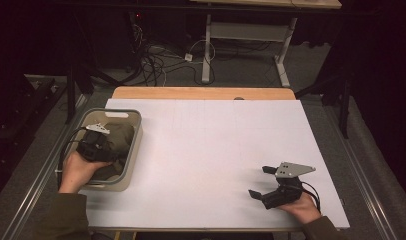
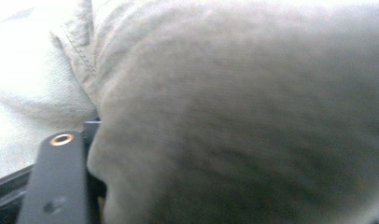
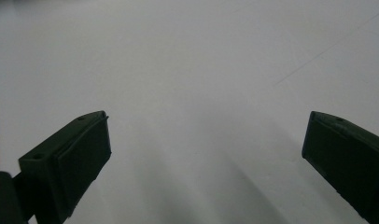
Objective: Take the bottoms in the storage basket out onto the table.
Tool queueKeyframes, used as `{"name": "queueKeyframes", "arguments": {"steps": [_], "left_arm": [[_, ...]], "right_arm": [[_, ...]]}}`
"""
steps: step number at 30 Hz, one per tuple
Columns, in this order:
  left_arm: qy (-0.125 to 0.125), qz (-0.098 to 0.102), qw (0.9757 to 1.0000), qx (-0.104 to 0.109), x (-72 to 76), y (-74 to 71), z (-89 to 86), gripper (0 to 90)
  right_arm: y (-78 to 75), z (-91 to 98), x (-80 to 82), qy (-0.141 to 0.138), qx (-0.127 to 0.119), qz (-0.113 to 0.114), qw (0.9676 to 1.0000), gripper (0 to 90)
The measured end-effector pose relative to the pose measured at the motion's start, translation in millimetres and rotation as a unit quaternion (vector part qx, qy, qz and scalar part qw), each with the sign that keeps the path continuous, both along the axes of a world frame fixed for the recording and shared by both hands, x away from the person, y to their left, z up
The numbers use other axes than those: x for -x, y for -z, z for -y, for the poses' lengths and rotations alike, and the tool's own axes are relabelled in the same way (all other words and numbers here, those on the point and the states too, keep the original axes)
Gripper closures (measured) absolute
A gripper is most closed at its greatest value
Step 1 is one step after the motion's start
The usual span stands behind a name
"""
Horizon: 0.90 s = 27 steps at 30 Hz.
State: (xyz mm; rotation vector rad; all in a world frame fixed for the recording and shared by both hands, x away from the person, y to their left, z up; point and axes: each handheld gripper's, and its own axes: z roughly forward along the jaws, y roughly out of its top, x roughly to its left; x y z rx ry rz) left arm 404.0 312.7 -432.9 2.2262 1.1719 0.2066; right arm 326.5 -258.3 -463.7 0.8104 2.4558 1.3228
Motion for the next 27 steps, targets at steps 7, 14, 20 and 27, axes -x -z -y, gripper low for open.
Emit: {"name": "queueKeyframes", "arguments": {"steps": [7, 14, 20, 27], "left_arm": [[0.0, 0.004, 1.0, -0.003, 0.6, -1.1, 0.8, 40.4], [-0.008, -0.004, 1.0, 0.001, -1.1, -2.9, 0.3, 43.4], [-0.009, -0.002, 1.0, 0.003, -0.4, -5.0, -0.3, 47.5], [-0.017, 0.007, 0.9998, 0.003, 0.7, -9.7, -1.4, 50.5]], "right_arm": [[0.3, 0.7, -0.4, 0.0, -0.004, -0.002, 1.0, 1.9], [-0.4, 1.2, 1.2, 0.008, -0.003, -0.001, 1.0, 5.3], [-0.4, 1.8, 1.0, 0.013, -0.007, -0.006, 0.9999, 3.8], [0.3, 1.6, -0.2, 0.013, -0.005, -0.008, 0.9999, 4.1]]}}
